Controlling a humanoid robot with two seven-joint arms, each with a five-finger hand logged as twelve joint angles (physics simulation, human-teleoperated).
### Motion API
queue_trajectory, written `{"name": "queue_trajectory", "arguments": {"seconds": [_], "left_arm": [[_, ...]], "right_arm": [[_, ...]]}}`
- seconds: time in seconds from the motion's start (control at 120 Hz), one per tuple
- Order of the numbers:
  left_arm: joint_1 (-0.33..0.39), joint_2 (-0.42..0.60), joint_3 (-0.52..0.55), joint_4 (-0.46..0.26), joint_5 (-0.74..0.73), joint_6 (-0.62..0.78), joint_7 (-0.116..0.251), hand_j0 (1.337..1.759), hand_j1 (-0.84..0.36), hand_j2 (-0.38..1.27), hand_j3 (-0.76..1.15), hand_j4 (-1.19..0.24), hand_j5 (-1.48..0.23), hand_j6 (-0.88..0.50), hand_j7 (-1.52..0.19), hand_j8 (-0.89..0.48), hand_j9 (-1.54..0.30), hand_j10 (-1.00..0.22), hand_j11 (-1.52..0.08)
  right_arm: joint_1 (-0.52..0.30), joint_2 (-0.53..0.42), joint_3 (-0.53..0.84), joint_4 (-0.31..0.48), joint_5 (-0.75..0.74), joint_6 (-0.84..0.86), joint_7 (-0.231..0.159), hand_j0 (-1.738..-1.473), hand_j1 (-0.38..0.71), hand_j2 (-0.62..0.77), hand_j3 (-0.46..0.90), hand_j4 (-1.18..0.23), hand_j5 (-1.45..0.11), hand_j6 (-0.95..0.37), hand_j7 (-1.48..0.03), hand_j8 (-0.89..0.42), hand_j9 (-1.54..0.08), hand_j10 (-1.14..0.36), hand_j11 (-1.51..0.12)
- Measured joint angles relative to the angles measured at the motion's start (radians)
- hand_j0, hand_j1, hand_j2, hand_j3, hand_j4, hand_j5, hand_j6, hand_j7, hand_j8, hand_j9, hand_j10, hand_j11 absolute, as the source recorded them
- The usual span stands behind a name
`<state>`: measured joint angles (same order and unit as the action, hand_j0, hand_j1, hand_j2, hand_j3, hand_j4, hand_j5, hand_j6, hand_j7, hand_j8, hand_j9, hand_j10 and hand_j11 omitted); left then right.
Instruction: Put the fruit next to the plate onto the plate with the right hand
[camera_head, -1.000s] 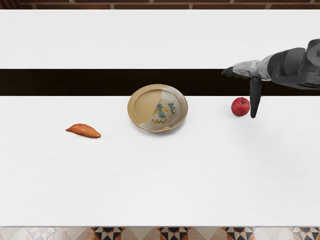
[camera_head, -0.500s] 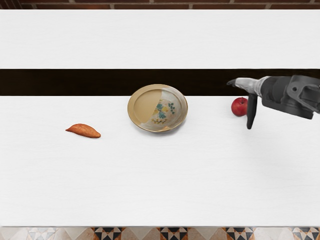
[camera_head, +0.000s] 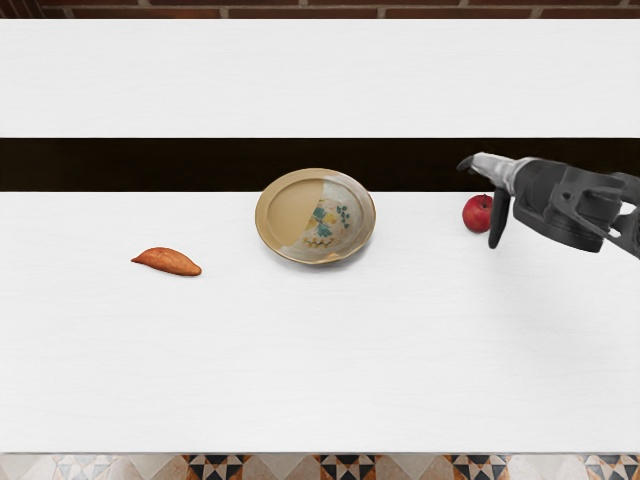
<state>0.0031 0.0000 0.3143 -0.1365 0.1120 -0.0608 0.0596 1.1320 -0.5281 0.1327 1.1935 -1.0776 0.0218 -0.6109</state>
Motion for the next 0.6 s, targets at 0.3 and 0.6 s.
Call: {"name": "queue_trajectory", "arguments": {"seconds": [0.3,0.6], "left_arm": [[0.0,0.0,0.0,0.0,0.0,0.0,0.0,1.658,0.06,0.05,0.0,-0.24,-0.32,-0.24,-0.32,-0.24,-0.32,-0.24,-0.32],[0.0,0.0,0.0,0.0,0.0,0.0,0.0,1.658,0.06,0.05,0.0,-0.24,-0.32,-0.24,-0.32,-0.24,-0.32,-0.24,-0.32]], "right_arm": [[-0.013,0.012,-0.028,0.0,-0.009,-0.048,0.0,-1.658,-0.05,-0.05,0.0,-0.26,-0.33,-0.26,-0.33,-0.26,-0.33,-0.26,-0.33],[-0.029,0.04,-0.036,-0.004,-0.009,-0.079,0.0,-1.658,0.08,-0.07,0.0,-0.37,-0.47,-0.37,-0.47,-0.37,-0.47,-0.37,-0.47]]}}
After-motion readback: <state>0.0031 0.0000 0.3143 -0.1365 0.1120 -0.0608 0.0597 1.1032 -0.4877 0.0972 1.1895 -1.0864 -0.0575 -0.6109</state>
